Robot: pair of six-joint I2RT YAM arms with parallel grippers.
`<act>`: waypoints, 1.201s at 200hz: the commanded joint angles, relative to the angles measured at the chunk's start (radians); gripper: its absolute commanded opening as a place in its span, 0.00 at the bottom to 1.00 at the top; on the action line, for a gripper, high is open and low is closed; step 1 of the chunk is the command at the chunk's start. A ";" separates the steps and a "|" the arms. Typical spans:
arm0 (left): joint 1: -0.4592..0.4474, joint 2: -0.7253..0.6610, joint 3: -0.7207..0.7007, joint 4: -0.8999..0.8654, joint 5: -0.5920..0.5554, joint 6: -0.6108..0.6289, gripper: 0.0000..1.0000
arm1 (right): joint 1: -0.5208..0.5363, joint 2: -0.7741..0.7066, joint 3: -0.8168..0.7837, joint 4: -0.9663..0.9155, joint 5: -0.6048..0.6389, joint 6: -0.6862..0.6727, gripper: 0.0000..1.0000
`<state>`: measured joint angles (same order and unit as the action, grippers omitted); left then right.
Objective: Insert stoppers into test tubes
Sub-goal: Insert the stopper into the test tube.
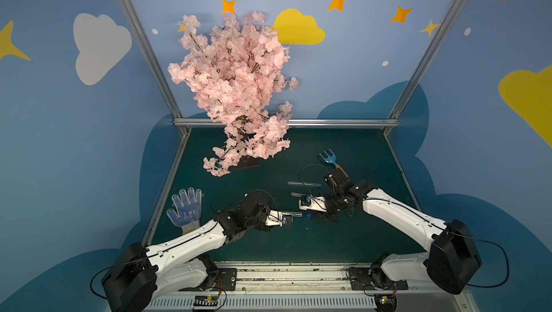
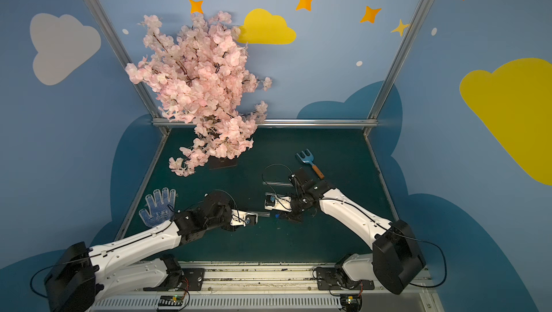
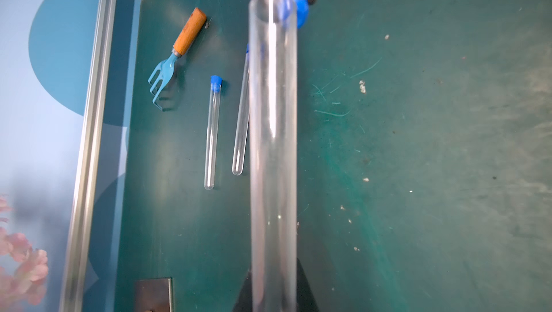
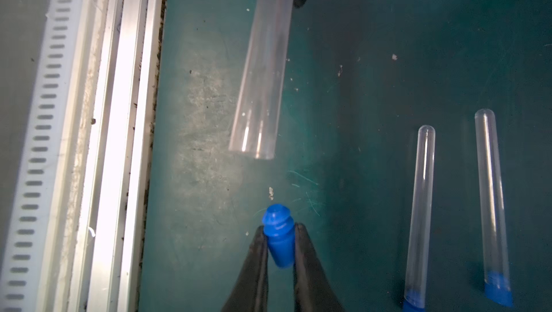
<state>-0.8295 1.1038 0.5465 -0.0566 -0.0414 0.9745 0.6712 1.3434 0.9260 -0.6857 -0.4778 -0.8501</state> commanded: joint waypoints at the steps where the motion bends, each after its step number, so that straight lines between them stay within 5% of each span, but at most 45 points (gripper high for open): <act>1: -0.014 0.017 -0.003 0.060 -0.046 0.067 0.02 | 0.004 -0.025 0.030 -0.042 -0.066 0.061 0.02; 240: -0.034 0.054 0.041 0.003 -0.024 -0.005 0.02 | 0.024 0.022 0.065 0.012 -0.057 0.131 0.01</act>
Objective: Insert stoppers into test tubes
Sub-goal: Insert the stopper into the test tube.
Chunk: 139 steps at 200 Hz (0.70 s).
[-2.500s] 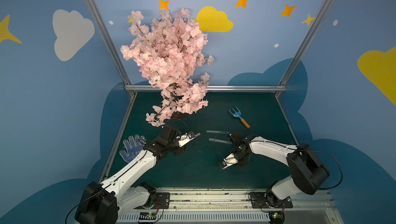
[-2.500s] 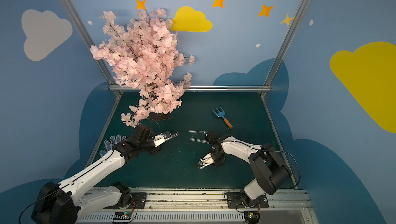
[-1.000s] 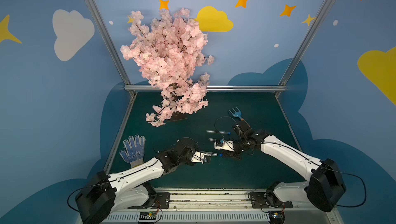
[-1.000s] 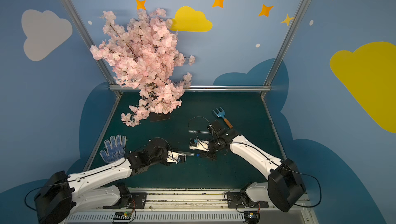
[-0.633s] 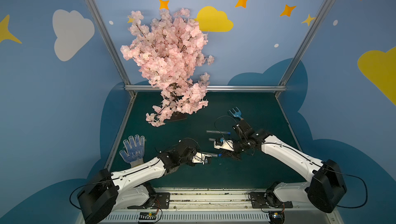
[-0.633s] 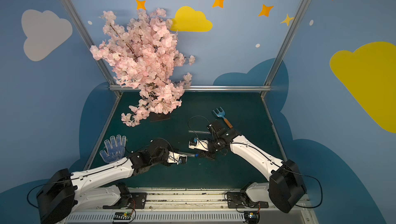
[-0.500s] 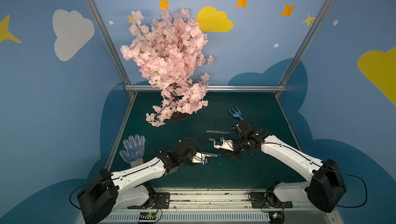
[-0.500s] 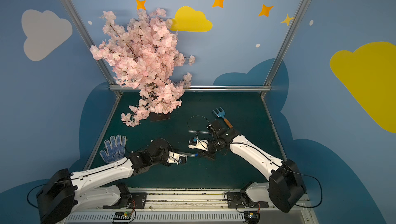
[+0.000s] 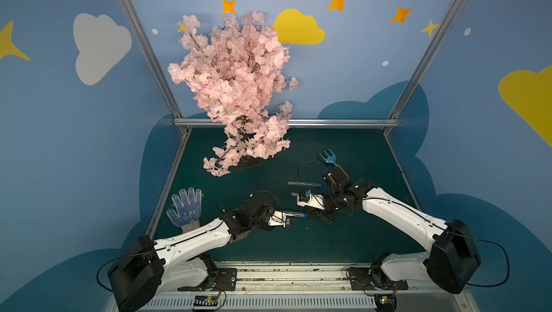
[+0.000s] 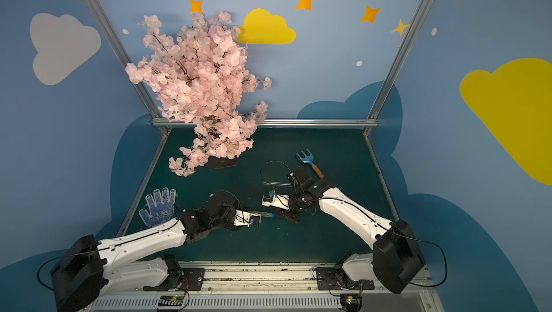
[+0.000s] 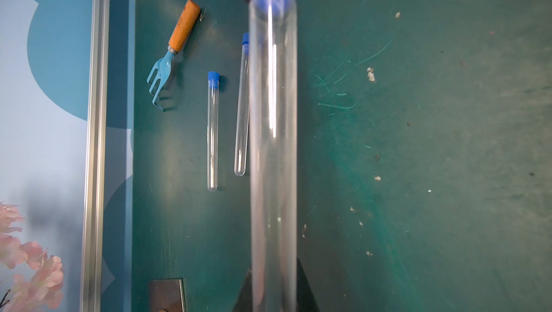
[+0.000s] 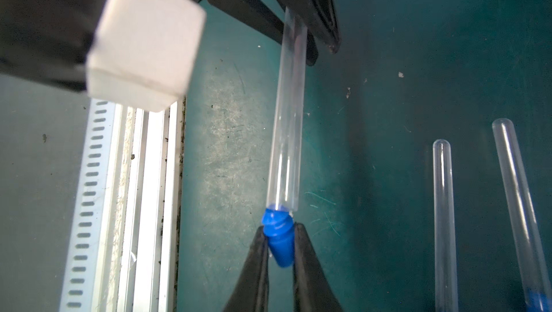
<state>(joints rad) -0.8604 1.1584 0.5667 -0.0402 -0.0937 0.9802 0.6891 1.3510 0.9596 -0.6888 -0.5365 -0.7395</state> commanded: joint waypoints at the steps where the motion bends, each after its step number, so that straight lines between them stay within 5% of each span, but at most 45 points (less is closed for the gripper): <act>1: -0.003 -0.001 0.021 -0.013 0.029 -0.011 0.02 | 0.006 0.015 0.032 0.015 0.002 0.021 0.01; 75: -0.017 -0.007 0.054 -0.034 0.041 0.009 0.02 | 0.011 0.082 0.129 -0.008 0.001 0.131 0.00; 139: -0.064 0.046 0.095 -0.058 -0.014 0.106 0.02 | 0.011 0.138 0.227 -0.057 -0.181 0.200 0.00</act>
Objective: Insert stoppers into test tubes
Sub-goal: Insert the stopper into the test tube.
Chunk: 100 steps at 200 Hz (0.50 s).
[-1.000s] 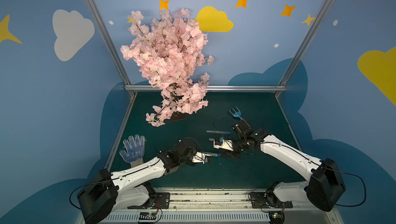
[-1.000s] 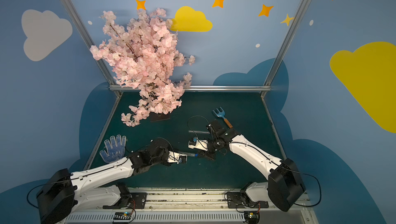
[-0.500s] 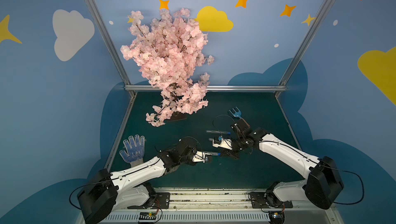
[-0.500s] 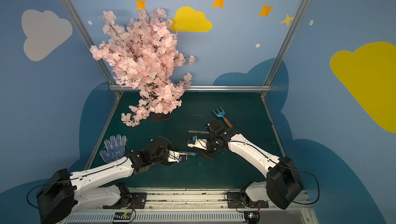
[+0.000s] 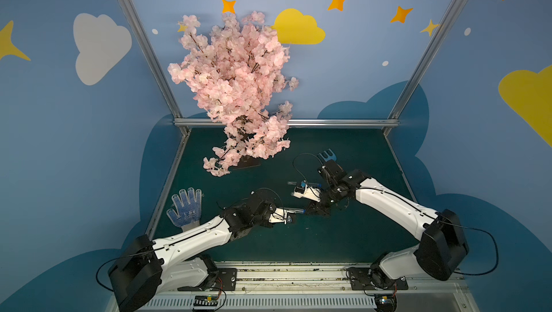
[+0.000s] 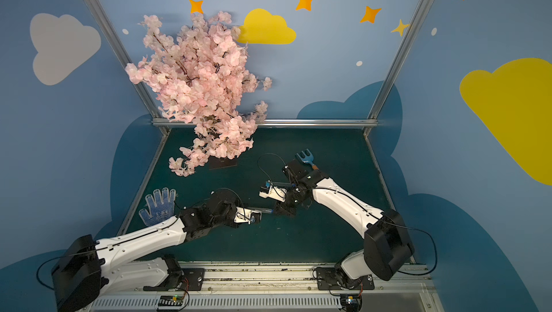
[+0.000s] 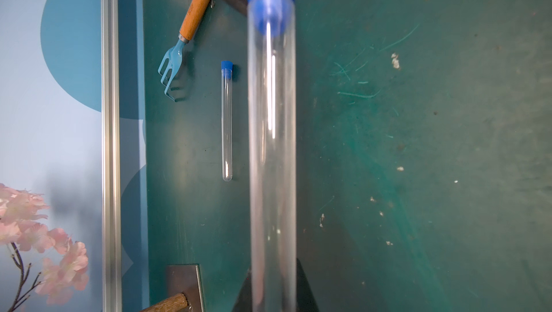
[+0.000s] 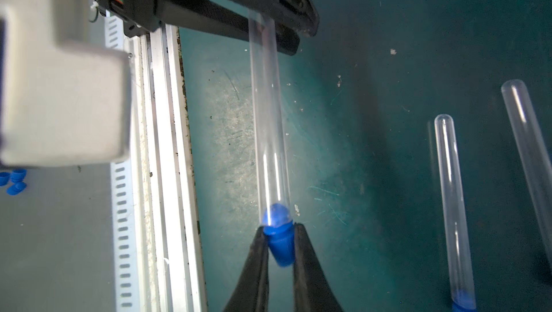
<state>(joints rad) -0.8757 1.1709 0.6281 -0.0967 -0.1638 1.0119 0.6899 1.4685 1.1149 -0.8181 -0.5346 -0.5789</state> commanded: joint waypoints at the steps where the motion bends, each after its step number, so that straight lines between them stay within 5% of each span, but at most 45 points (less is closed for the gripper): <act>1: -0.050 0.035 0.035 -0.002 0.054 0.076 0.02 | 0.010 0.021 0.074 0.073 -0.188 0.039 0.00; 50: -0.102 0.049 0.050 0.060 0.000 0.129 0.02 | -0.017 0.069 0.109 0.138 -0.364 0.161 0.00; 100: -0.118 -0.011 0.038 0.157 0.023 0.112 0.02 | -0.053 0.097 0.100 0.307 -0.377 0.452 0.00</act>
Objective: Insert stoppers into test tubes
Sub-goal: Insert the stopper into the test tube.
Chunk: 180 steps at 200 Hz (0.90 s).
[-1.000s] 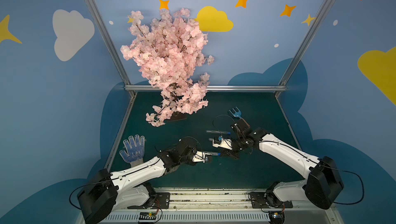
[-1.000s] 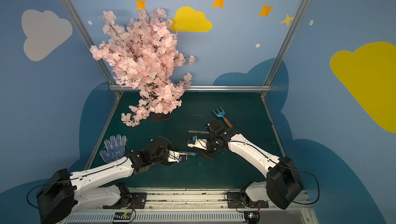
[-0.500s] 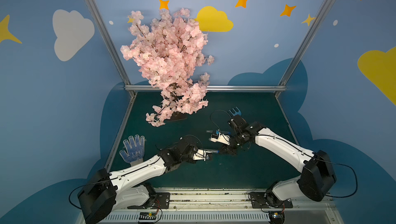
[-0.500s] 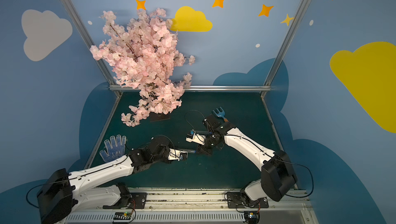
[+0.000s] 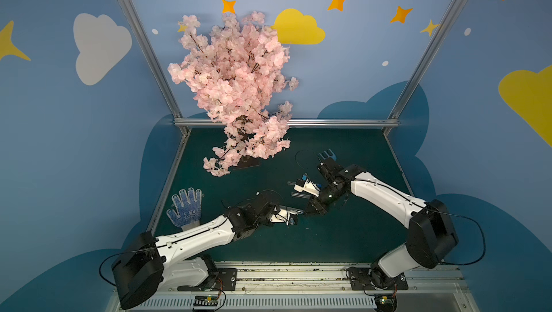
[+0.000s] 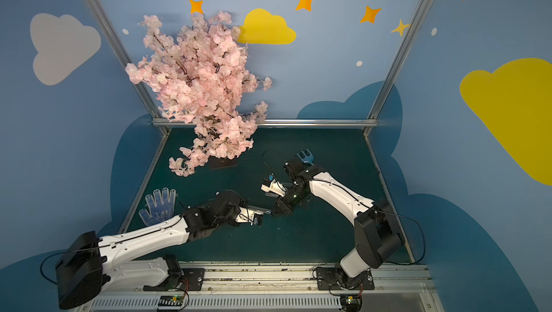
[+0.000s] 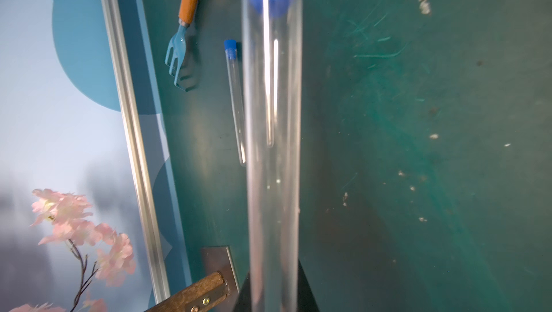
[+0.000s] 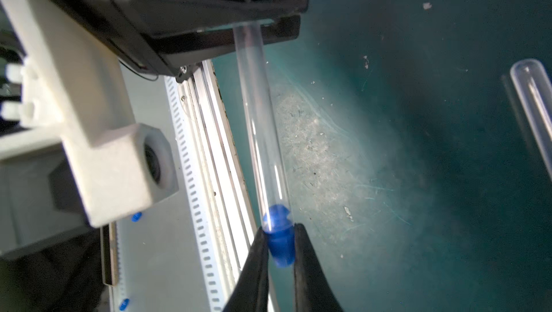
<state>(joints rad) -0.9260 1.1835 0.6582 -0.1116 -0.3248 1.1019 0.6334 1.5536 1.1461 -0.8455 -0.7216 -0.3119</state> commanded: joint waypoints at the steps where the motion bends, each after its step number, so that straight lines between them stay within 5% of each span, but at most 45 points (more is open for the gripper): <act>1: -0.069 -0.025 0.007 0.174 0.184 0.023 0.02 | 0.002 0.013 0.069 0.339 -0.193 0.191 0.00; 29: -0.070 -0.061 -0.055 0.236 0.240 0.064 0.02 | -0.014 0.002 0.037 0.469 -0.336 0.305 0.00; 50: -0.070 -0.099 -0.067 0.195 0.336 0.062 0.02 | -0.005 -0.004 0.051 0.432 -0.358 0.259 0.00; 103: -0.054 -0.058 0.062 -0.087 0.581 -0.070 0.02 | 0.122 -0.051 0.105 0.266 -0.049 -0.023 0.00; 180: -0.077 0.029 0.100 -0.043 0.452 -0.108 0.02 | 0.138 -0.060 0.120 0.373 -0.127 0.117 0.00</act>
<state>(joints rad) -0.9150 1.1915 0.7162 -0.3191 -0.1287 0.9722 0.7464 1.5097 1.1614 -0.9203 -0.6460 -0.2390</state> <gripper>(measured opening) 0.150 0.142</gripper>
